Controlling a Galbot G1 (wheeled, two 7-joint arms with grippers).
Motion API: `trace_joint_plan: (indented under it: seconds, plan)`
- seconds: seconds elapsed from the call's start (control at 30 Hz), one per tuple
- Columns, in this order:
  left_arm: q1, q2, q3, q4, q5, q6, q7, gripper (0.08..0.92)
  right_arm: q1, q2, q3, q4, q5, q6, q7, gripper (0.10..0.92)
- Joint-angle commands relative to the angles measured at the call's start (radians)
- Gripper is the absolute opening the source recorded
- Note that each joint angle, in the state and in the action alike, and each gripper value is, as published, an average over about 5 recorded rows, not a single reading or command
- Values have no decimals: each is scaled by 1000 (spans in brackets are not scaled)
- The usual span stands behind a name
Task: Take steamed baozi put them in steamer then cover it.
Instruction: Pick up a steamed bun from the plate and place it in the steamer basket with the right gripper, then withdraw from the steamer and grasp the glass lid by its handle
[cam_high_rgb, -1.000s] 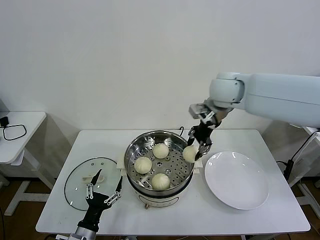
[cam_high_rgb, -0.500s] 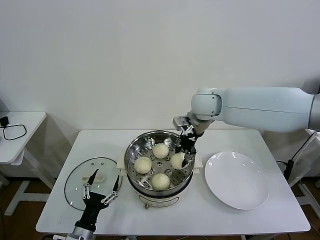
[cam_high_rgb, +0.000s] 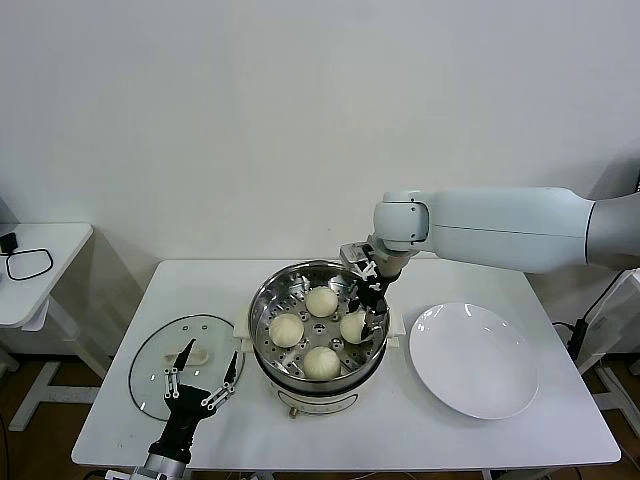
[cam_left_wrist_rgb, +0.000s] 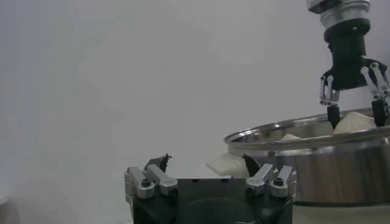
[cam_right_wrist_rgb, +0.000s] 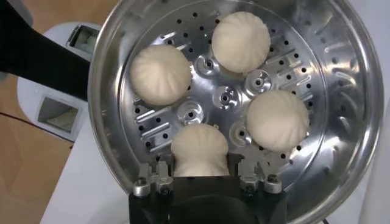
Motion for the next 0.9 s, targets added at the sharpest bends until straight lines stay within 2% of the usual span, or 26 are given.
trace_joint_plan:
  seconds: [0.03,0.13,0.33,0.63,0.73,0.9]
  plan:
    - [-1,0,0,3,0,-2,0,823,-17,11,2,-16,-18,0,6,614]
    - [-2,0,1,3,0,-2,0,823,-18,11,3,-15,-18,1,10,657]
    - [-3,-1,1,5,0,-1,0,823,-22,1,17,-9,-19,4,19,797]
    - [-6,-2,4,-3,9,3,-2,823,-89,-132,250,39,-17,88,97,823]
    - [-12,-3,6,-4,37,6,-9,823,-128,-206,341,73,-2,167,246,823]
    - [-27,-1,3,-23,133,46,-53,823,-225,-339,430,180,46,315,789,823]
